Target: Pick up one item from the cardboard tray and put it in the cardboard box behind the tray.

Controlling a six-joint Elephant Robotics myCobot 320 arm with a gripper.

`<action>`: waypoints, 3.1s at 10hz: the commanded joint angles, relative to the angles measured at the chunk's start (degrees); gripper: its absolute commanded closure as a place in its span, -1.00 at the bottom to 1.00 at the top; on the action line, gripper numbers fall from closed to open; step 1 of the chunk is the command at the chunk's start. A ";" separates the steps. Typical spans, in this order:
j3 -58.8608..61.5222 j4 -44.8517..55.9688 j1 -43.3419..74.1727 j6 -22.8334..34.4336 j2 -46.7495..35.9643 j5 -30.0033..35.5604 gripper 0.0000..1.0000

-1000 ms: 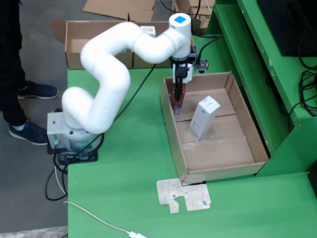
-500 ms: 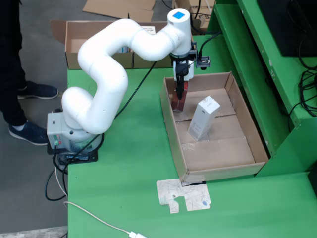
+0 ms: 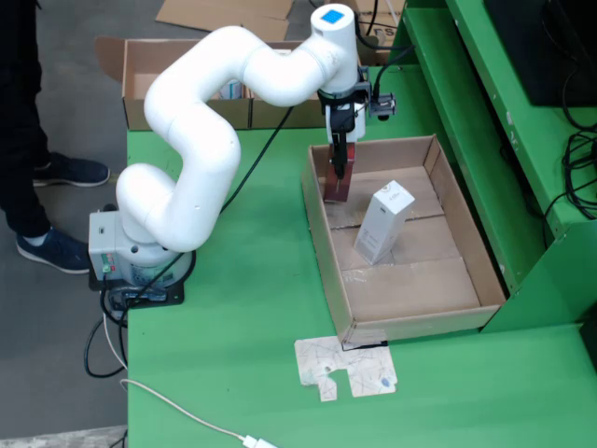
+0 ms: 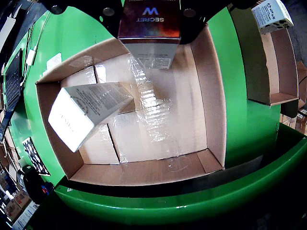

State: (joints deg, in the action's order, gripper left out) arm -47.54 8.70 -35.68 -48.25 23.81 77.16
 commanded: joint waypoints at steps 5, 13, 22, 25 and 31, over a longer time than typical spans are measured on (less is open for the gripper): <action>14.12 13.28 -1.00 -0.67 -4.46 -1.66 1.00; 37.65 30.88 -1.01 -0.82 0.93 -2.35 1.00; 47.54 35.49 -2.74 -1.29 2.21 -3.67 1.00; 47.54 35.49 -2.74 -1.29 2.21 -3.67 1.00; 47.54 37.54 -3.70 -0.94 -2.64 -5.10 1.00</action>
State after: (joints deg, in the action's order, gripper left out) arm -1.23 45.52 -38.05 -48.77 26.71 74.79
